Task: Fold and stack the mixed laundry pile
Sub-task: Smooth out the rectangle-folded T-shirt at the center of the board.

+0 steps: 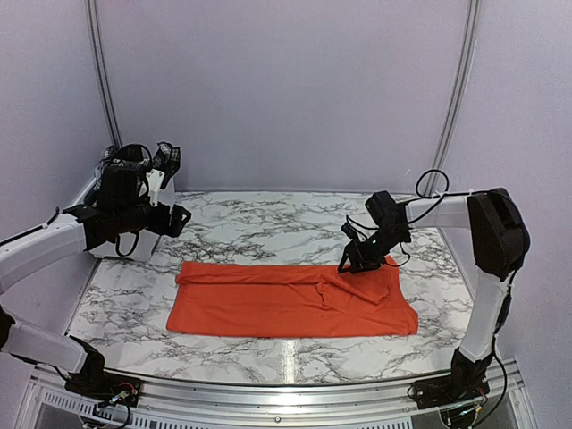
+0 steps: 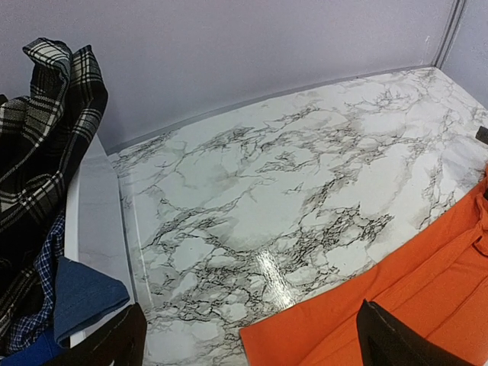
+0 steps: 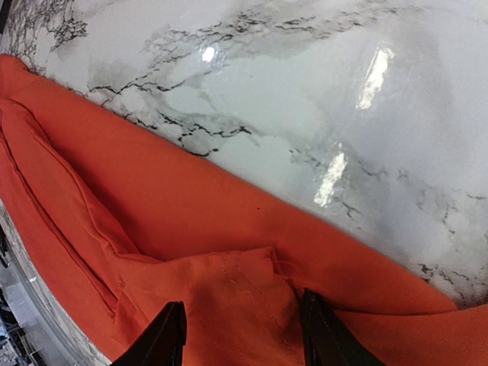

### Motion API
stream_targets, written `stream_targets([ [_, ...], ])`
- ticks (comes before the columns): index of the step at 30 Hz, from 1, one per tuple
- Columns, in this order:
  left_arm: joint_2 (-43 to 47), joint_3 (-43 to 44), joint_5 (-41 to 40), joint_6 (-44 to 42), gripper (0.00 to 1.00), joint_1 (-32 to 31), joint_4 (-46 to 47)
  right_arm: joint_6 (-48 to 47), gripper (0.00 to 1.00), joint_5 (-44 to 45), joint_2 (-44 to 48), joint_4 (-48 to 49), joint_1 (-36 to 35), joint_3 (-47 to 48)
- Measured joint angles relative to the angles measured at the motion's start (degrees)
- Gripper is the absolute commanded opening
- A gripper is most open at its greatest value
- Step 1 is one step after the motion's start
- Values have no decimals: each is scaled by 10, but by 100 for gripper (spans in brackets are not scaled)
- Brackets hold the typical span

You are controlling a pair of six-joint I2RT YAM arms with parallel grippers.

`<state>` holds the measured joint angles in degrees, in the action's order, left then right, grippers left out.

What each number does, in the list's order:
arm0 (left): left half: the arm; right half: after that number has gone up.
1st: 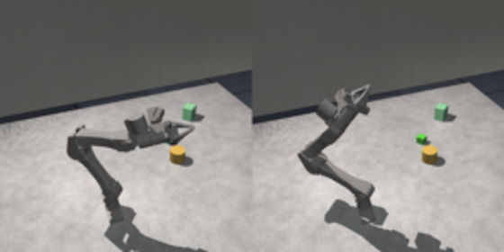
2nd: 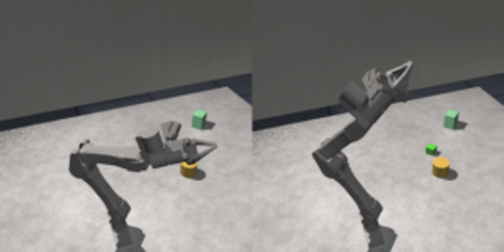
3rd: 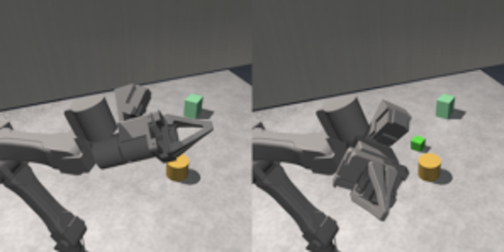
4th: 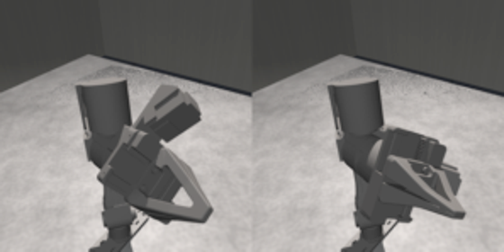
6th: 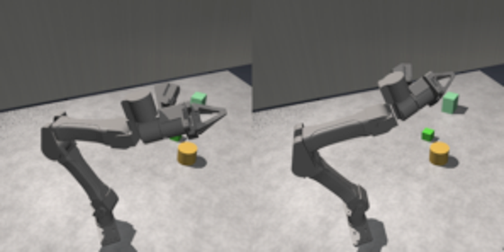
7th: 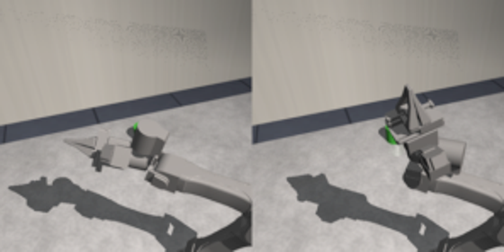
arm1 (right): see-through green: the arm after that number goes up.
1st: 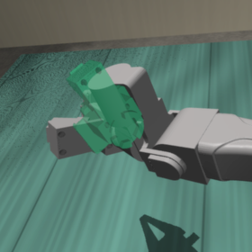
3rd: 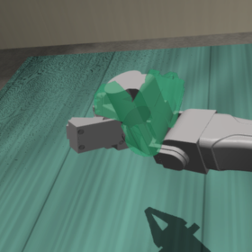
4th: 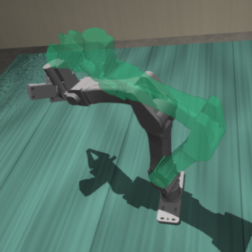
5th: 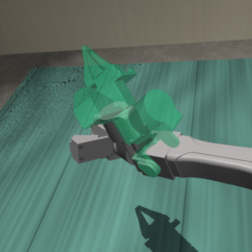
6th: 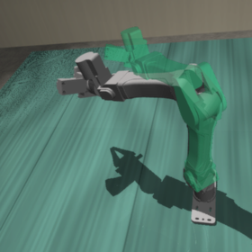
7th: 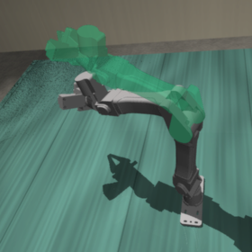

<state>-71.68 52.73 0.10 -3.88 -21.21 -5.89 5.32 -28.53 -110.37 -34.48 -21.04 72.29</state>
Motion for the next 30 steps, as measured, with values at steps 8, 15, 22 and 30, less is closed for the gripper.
stream_targets([
  [8,-7,0,5,-5,99,0,0,-1,52,46,0,-13,0,15],
  [15,-8,0,8,-12,99,0,0,-9,42,47,0,-27,0,15],
  [22,-7,-3,7,-16,99,0,0,-15,21,12,0,-40,-6,14],
  [30,-7,-12,7,-15,99,0,0,-23,0,-30,44,-57,-9,-9],
])
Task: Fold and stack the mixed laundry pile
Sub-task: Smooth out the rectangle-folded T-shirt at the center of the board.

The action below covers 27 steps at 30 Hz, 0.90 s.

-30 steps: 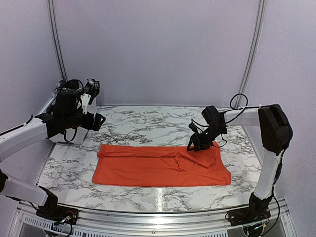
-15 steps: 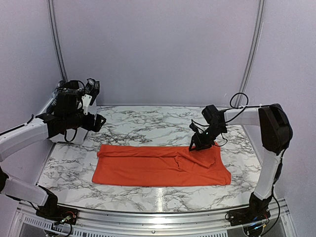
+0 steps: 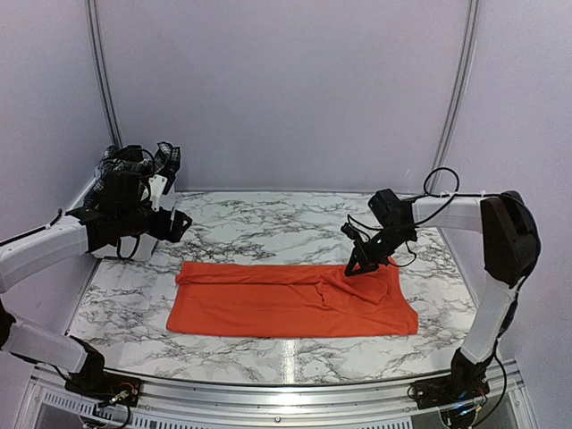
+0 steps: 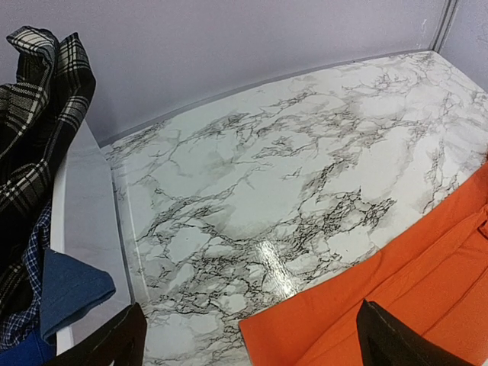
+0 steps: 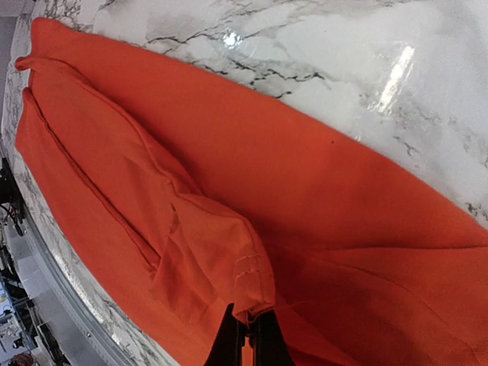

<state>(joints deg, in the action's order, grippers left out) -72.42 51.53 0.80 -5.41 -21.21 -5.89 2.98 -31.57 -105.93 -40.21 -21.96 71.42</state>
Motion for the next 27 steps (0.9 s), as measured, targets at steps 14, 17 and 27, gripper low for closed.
stream_targets([
  [14,2,-15,3,0,99,0,0,23,33,-43,106,-6,-106,-89],
  [17,5,-21,8,0,99,-1,0,32,44,-46,130,-15,-127,-110],
  [27,8,-35,23,-6,99,-114,23,68,43,-38,268,-19,-20,-144],
])
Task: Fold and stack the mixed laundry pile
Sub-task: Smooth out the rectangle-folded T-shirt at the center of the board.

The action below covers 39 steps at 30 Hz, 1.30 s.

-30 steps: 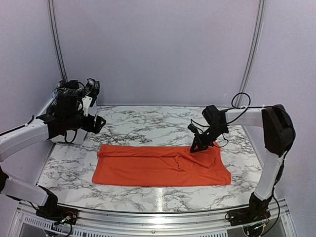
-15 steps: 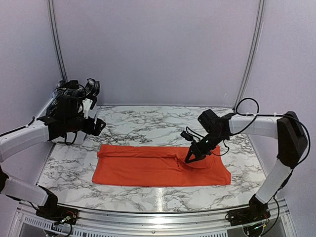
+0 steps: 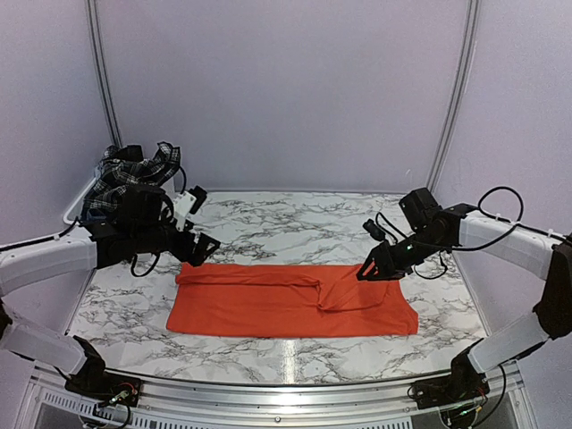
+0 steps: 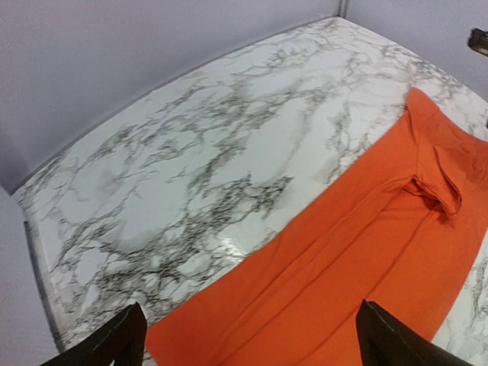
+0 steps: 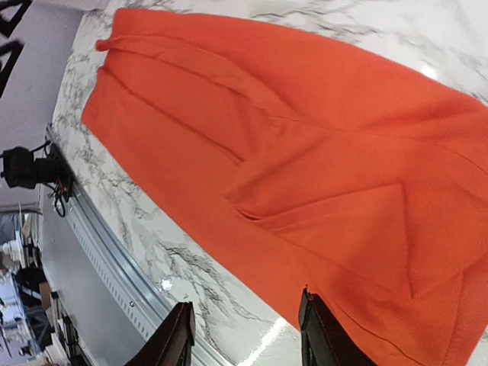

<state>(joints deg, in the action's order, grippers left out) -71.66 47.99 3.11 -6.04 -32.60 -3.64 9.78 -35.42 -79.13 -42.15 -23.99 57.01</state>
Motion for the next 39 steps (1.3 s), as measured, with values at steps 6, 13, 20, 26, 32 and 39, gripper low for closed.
stream_targets([
  [6,-118,55,14,8,92,-116,27,12,45,31,-38,3,41,-41],
  [13,-273,166,46,46,82,-214,50,9,47,61,-97,28,41,-36],
  [20,-352,201,74,103,78,-260,56,-2,49,102,-123,36,41,-13],
  [26,-383,216,76,147,76,-260,61,-7,45,107,-152,54,41,-12],
  [32,-417,240,88,179,74,-260,67,-15,30,102,-180,64,41,-6],
  [39,-455,263,104,212,71,-260,71,-24,5,92,-180,66,41,-6],
])
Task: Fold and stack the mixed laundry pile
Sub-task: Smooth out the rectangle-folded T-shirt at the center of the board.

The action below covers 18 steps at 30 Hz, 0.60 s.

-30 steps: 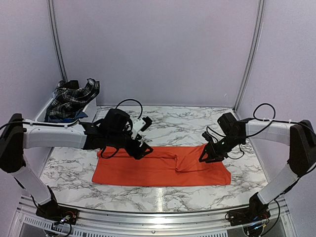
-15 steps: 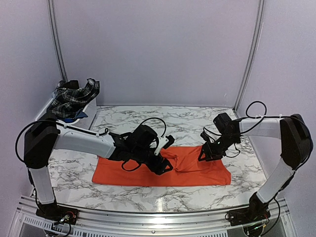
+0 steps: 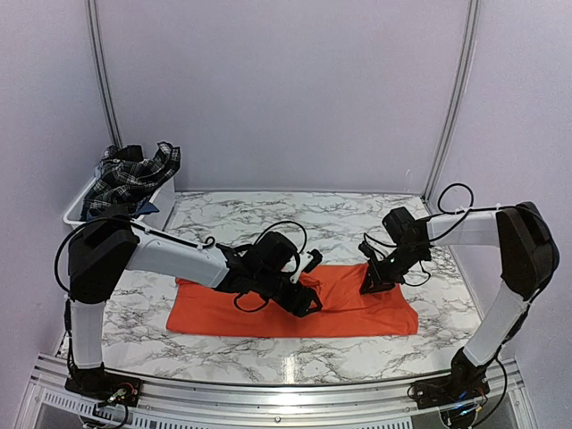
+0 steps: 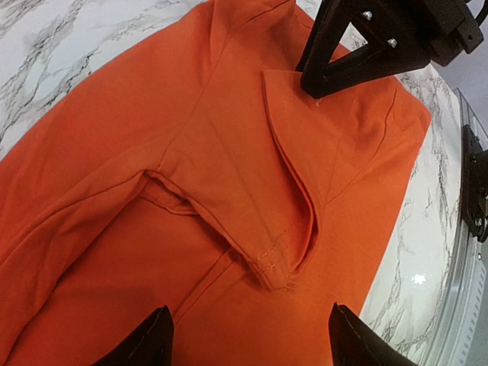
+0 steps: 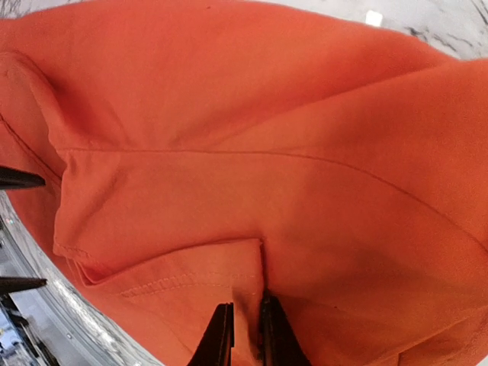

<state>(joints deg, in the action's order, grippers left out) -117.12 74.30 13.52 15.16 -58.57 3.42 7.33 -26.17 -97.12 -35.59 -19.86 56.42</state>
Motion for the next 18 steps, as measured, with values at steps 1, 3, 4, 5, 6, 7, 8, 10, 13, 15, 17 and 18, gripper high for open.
stream_targets([
  [1,-4,3,2,4,70,0,0,0,1,-4,0,0,0,0],
  [3,-14,14,8,13,66,0,2,-2,0,-7,2,0,0,0],
  [4,-19,19,11,17,64,0,2,-2,0,-8,4,-2,0,0],
  [5,-26,26,12,20,61,0,3,-3,0,-9,7,-3,0,0],
  [6,-30,30,12,23,58,0,6,-3,0,-9,11,-4,0,0],
  [7,-35,34,13,26,54,0,7,-3,0,-9,16,-6,0,0],
  [8,-38,35,14,30,51,0,7,-3,0,-10,23,-9,0,0],
  [10,-42,37,18,33,45,0,7,-3,0,-10,37,-14,0,0],
  [13,-48,42,27,39,37,0,8,-3,0,-13,56,-21,0,0],
  [15,-53,47,31,44,31,0,8,-3,0,-14,68,-26,0,0],
  [17,-57,52,36,45,24,0,8,-3,0,-17,77,-29,0,0],
  [18,-59,53,38,48,20,0,9,-3,0,-18,80,-30,0,0],
])
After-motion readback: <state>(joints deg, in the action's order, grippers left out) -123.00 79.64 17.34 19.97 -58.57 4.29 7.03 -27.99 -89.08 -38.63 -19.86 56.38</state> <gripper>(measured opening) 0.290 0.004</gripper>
